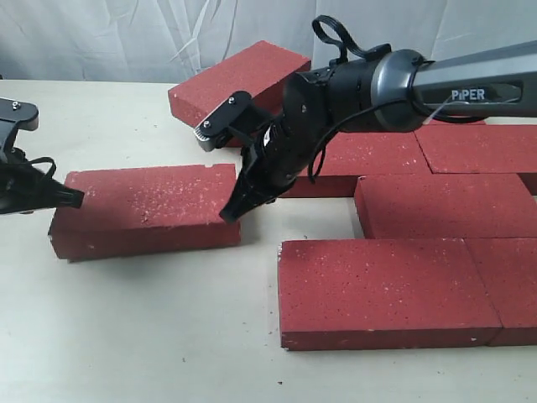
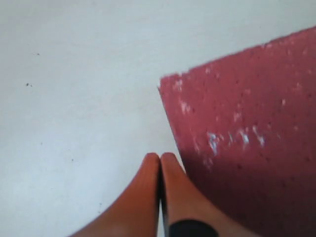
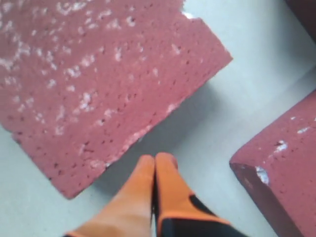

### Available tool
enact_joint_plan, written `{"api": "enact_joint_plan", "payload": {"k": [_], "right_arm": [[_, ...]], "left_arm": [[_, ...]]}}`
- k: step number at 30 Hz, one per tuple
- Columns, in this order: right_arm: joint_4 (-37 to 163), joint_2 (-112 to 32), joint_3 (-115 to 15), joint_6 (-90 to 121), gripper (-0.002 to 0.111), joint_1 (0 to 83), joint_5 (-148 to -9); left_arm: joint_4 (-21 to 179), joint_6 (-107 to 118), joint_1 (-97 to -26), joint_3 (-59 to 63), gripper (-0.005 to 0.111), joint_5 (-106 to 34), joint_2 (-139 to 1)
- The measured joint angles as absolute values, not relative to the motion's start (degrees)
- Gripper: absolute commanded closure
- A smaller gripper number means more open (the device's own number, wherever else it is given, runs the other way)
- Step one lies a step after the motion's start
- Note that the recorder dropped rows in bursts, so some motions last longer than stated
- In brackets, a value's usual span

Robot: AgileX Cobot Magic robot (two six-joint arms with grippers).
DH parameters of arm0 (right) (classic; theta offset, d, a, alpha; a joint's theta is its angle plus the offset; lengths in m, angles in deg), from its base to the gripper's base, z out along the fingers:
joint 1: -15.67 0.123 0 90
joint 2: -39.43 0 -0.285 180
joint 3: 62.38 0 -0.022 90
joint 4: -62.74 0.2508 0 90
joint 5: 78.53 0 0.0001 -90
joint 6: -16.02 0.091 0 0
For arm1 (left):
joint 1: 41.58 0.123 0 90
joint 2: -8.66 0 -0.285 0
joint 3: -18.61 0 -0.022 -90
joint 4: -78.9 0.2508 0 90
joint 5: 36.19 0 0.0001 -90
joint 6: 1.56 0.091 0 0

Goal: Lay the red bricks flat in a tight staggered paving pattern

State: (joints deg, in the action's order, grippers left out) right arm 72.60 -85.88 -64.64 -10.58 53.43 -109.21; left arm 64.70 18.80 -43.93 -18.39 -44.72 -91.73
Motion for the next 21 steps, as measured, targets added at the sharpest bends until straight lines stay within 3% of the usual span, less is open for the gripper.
{"api": "enact_joint_plan", "payload": {"k": [7,14,21], "right_arm": [[70.61,-85.91,-64.73,-10.69,0.109,53.17,-113.08],[66.18,-86.5,-66.34,-11.0,0.109,53.07,-109.11],[66.31,-95.03,-83.98,-10.28,0.109,50.49,-119.34]], "left_arm": [[67.56,18.04,-43.14,-18.39,0.107,-37.54,-92.9],[69.66,17.61,-35.65,-18.48,0.107,-36.19,-94.4],[67.93,17.46,-34.97,-14.35,0.107,-45.14,-100.72]]}}
